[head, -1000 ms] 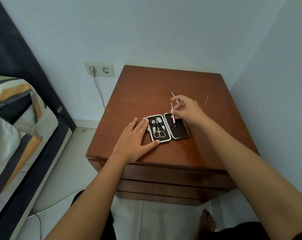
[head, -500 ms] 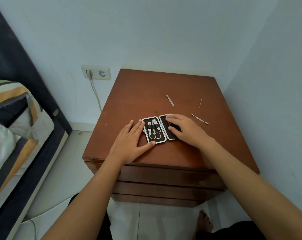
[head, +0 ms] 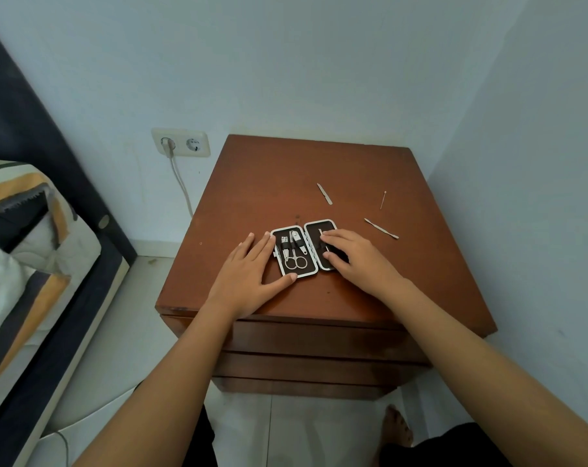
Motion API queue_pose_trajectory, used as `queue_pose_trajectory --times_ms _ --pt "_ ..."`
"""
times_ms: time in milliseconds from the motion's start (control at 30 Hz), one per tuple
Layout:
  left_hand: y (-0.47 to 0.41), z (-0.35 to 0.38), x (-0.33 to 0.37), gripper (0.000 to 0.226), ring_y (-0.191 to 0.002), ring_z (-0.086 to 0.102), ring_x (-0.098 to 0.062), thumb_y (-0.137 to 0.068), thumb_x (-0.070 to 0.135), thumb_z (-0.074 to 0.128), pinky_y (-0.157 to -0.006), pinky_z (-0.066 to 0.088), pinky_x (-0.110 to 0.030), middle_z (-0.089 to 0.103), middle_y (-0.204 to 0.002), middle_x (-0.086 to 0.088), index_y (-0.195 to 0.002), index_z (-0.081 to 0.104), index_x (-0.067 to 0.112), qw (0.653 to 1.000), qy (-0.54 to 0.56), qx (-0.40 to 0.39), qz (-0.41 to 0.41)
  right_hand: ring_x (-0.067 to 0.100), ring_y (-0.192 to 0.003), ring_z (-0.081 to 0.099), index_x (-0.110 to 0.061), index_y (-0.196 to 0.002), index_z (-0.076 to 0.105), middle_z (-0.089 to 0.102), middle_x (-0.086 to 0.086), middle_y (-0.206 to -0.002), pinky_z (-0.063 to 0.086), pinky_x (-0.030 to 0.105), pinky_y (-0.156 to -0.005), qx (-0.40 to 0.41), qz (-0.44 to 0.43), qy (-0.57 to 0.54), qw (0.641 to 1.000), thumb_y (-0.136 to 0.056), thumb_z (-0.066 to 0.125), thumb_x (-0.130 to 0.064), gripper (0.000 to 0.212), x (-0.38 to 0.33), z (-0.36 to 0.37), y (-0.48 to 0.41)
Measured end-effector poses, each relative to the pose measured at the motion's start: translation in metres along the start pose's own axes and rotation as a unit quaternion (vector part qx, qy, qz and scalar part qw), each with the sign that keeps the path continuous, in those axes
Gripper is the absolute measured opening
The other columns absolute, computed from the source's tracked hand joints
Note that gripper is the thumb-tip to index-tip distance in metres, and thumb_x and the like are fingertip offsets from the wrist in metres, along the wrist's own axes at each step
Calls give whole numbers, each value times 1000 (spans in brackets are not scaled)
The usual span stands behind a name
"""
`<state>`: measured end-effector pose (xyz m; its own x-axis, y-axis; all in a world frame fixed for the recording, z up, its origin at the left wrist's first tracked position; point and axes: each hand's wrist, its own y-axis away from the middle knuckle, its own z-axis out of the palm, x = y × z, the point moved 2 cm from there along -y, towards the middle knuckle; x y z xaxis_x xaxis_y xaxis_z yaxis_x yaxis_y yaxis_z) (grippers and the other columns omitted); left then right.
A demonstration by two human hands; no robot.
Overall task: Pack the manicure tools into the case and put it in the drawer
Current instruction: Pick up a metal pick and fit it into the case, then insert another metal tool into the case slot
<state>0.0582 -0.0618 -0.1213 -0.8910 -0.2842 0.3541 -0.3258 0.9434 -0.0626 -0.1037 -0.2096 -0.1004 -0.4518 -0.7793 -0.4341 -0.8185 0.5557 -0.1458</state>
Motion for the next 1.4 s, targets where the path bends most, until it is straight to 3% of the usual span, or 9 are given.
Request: queue_pose_trajectory --times_ms 200,367,533,667,1000,1100,1200,1300,1400 --pt "-1 0 -1 97 -146 -1 -14 -71 80 17 -117 3 -32 9 -158 9 -150 10 24 1000 -1 2 -1 16 -119 50 -12 -118 59 56 2 -126 40 32 -102 0 -19 -16 1000 -92 54 -27 31 1 -10 -10" --pt "-1 1 -2 97 -146 -3 -13 -72 80 17 -115 0 -30 7 -158 10 -150 9 24 1000 -1 4 2 21 -117 52 -6 -117 60 58 8 -124 31 22 -98 61 22 -38 997 -93 48 -15 28 11 -20 -50" --pt "-2 2 -3 95 -145 -3 -12 -73 79 19 -115 -2 -29 7 -158 11 -150 9 25 1000 3 7 5 25 -136 34 -6 -133 46 40 10 -147 23 31 -113 -23 82 8 996 -95 38 -8 39 25 -13 -92" --pt "-2 2 -3 95 -145 -3 -12 -73 79 20 -114 -3 -28 7 -158 11 -150 9 25 1000 1 10 7 29 -134 37 -5 -125 54 44 7 -146 30 36 -112 -75 95 39 992 -92 36 -5 37 29 -18 -90" --pt "-2 1 0 97 -146 -1 -14 -71 81 19 -116 2 -32 9 -158 9 -150 11 24 1000 2 3 8 25 -112 60 -6 -105 69 69 11 -114 43 37 -105 61 41 34 997 -85 54 -3 24 35 -27 1" --pt "-2 1 0 98 -146 1 -15 -70 81 19 -117 4 -33 10 -158 9 -150 12 24 1000 1 3 4 22 -95 63 -7 -94 69 68 7 -100 51 41 -91 103 36 -3 994 -82 61 -4 15 35 -24 21" --pt "-1 1 0 99 -146 1 -15 -69 82 17 -117 5 -34 11 -158 9 -150 12 24 1000 -5 2 2 16 -83 59 -10 -91 65 57 4 -97 53 30 -78 151 93 -54 983 -81 68 -13 11 35 -21 33" --pt "-1 1 0 100 -146 2 -15 -69 82 16 -118 5 -34 11 -158 8 -150 12 24 1000 -7 4 2 12 -79 53 -11 -87 64 52 2 -93 43 20 -70 163 168 -105 967 -76 74 -24 19 34 -17 32" --pt "-2 1 0 100 -146 2 -16 -69 82 16 -117 5 -34 11 -158 7 -150 12 23 1000 -7 4 1 14 -79 51 -9 -84 66 53 3 -89 42 25 -72 162 239 -130 949 -72 78 -27 25 32 -15 22"
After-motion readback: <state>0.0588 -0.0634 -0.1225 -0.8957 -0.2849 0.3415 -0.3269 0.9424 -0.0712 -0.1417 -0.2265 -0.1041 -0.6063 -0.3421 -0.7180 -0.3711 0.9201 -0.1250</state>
